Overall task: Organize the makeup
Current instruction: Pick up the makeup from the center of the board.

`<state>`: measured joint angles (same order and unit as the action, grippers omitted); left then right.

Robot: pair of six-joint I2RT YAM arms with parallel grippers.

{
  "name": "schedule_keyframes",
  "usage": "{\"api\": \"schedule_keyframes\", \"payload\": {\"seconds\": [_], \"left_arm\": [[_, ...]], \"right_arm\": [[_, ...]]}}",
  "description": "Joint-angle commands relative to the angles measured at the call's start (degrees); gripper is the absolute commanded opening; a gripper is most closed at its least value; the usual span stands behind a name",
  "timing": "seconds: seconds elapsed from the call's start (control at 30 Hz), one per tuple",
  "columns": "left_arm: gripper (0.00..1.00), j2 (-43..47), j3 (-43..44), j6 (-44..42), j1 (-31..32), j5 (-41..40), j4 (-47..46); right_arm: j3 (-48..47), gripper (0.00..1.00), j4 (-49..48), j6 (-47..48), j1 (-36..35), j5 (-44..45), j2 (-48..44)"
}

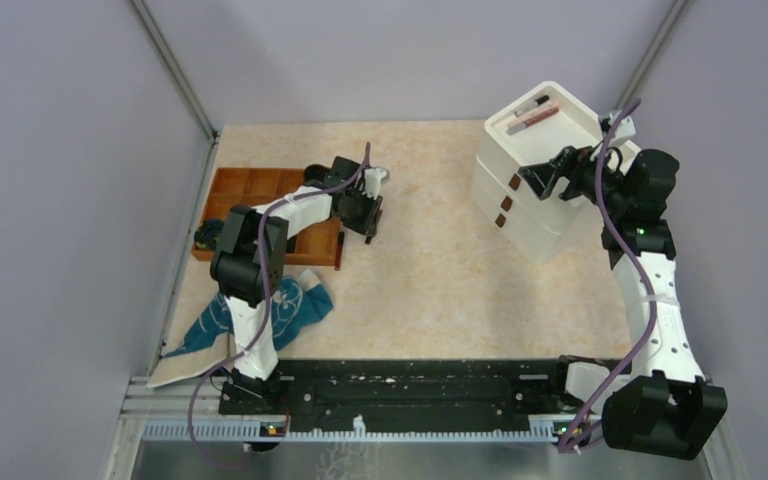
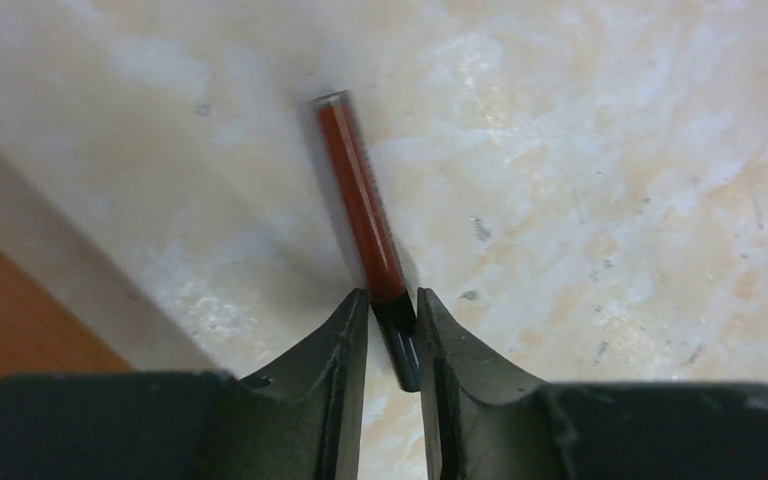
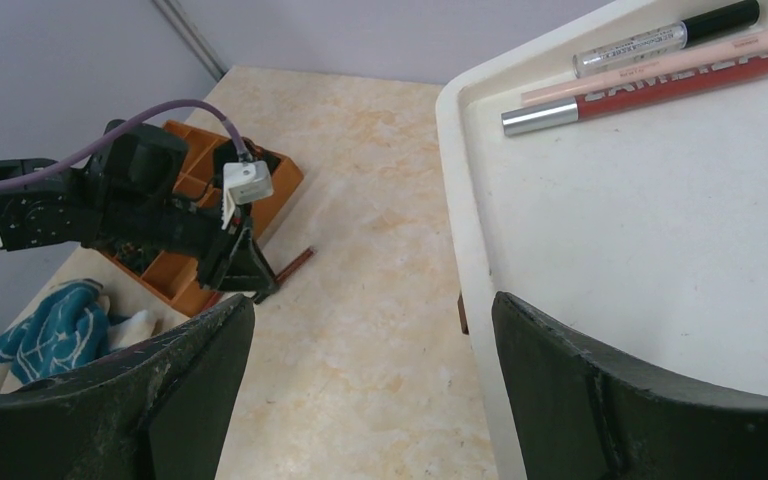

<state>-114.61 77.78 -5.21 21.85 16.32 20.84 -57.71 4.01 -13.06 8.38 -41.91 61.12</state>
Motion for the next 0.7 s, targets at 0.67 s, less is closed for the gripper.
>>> {"api": "schedule_keyframes", "payload": {"seconds": [0.67], "left_arm": [[0.0, 16.35, -3.39, -9.09, 0.68, 38.49, -1.41]], "right_arm": [[-6.53, 0.88, 0.27, 4.45, -4.31, -12.31, -0.06]]}}
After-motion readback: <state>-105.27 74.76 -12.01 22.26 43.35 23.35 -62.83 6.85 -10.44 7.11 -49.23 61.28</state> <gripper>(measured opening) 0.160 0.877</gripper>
